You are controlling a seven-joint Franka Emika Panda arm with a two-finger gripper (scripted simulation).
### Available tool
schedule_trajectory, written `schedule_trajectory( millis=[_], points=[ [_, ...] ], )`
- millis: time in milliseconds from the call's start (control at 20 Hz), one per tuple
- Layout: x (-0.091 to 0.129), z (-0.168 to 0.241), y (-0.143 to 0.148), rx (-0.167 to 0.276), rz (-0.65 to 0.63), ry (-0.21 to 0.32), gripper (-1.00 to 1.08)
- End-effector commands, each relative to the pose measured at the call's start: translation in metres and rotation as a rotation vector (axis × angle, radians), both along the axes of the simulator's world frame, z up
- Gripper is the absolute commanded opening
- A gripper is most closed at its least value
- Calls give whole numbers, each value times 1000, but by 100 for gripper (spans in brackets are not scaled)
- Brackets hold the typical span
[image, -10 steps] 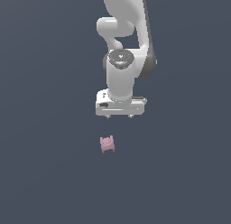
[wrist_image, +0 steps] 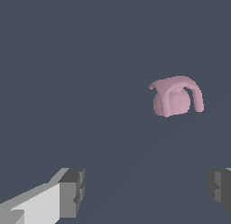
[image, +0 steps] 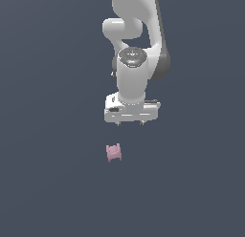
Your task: Pick up the object and move it to a goal position.
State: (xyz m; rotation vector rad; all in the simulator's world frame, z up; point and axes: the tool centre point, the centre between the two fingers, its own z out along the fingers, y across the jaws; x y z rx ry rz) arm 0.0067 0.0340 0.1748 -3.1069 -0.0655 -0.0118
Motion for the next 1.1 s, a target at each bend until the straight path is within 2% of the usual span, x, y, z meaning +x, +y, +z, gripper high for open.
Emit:
schedule_trajectory(
  millis=[0,450,1050],
  points=[
    [1,3,4,5,3,-7,100],
    [10,-5,-4,0,18,-5,100],
    [53,-54,-48,-23,102,0,100]
  ],
)
